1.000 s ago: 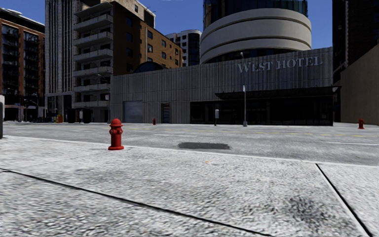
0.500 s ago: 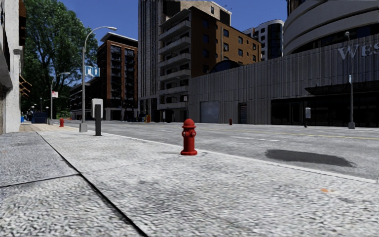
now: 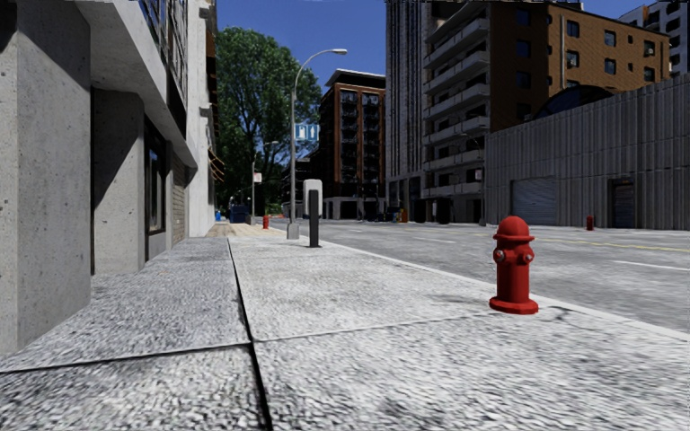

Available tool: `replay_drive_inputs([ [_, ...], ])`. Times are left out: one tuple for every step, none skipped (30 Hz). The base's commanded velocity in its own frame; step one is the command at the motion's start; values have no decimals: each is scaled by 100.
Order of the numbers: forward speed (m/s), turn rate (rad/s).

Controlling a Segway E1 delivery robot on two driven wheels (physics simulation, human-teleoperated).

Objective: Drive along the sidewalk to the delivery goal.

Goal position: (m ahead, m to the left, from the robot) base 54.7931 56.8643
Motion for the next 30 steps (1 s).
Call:
replay_drive_inputs([
  [200,66],
  [200,66],
  [200,0],
  [200,0],
  [200,0],
  [200,0],
  [200,0],
  [200,0],
  [200,0],
  [200,0],
  [200,0],
  [200,0],
  [200,0],
  [200,0],
  [200,0],
  [200,0],
  [200,0],
  [200,0],
  [200,6],
  [200,35],
  [200,61],
  [200,73],
  [200,73],
  [200,77],
  [200,78],
  [200,78],
  [200,78],
  [200,67],
  [200,67],
  [200,0],
])
